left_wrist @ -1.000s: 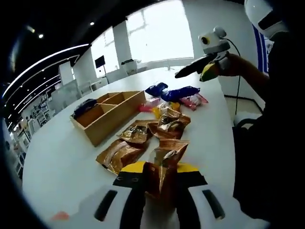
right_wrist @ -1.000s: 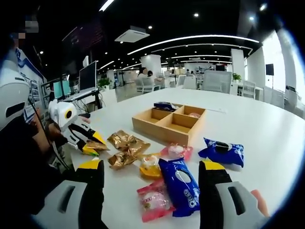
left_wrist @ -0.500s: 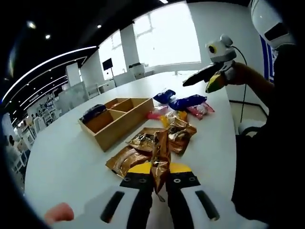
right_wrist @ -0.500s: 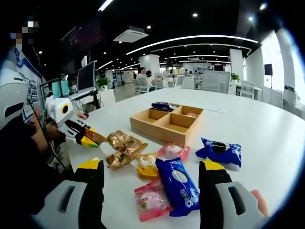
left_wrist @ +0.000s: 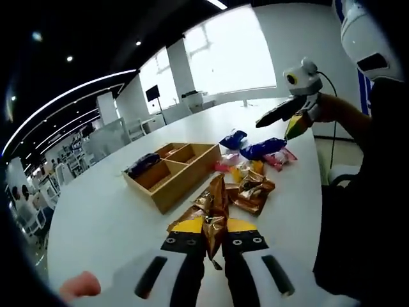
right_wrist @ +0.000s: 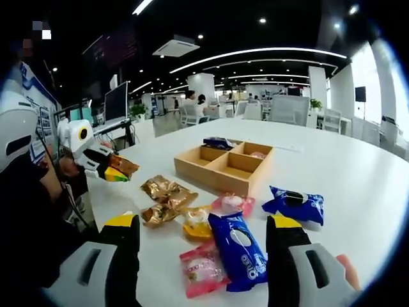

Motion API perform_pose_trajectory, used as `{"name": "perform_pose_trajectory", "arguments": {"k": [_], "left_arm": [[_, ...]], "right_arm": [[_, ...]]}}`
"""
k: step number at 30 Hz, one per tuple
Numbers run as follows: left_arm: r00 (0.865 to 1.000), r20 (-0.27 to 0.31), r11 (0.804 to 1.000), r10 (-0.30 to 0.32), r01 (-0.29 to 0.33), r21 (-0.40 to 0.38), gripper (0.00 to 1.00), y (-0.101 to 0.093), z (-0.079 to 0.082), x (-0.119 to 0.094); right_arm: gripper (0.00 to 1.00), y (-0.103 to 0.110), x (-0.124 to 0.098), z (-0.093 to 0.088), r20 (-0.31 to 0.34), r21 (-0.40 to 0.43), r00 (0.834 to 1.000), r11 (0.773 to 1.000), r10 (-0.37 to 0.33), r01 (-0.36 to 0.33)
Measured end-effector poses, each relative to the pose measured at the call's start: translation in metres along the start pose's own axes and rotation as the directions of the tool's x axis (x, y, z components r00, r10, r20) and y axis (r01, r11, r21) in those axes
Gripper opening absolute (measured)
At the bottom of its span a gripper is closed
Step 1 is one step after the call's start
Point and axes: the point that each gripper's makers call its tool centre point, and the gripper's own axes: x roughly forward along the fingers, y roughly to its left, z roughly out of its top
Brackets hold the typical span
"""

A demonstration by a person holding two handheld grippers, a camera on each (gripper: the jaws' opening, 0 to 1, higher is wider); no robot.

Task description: Pick up the scattered marshmallows, QQ candies, Oreo cookies, and mixed nuts on the table and sort them into separate containers

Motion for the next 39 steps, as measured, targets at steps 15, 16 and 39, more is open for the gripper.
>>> {"name": "perform_pose_trajectory", "arguments": {"k": [15, 16, 39], "left_arm": [[0.998, 0.032, 0.998, 0.060, -0.060, -0.004, 0.14, 0.025, 0.013, -0.003], [0.998, 0.034, 0.998, 0.061, -0.061, 0.000, 0.14, 0.025, 0.014, -0.002], [0.993, 0.109, 0.999, 0.038, -0.039, 0.005, 0.14, 0.060, 0.050, 0.033]], "right_arm": [[0.77, -0.001, -0.001, -0.002, 0.003, 0.007, 1.000, 1.000, -0.004, 0.004], [0.77, -0.001, 0.000, -0.002, 0.004, 0.008, 1.000, 1.000, -0.003, 0.003], [0.76, -0.002, 0.000, -0.002, -0.001, 0.001, 1.000, 1.000, -0.010, 0.010]]}}
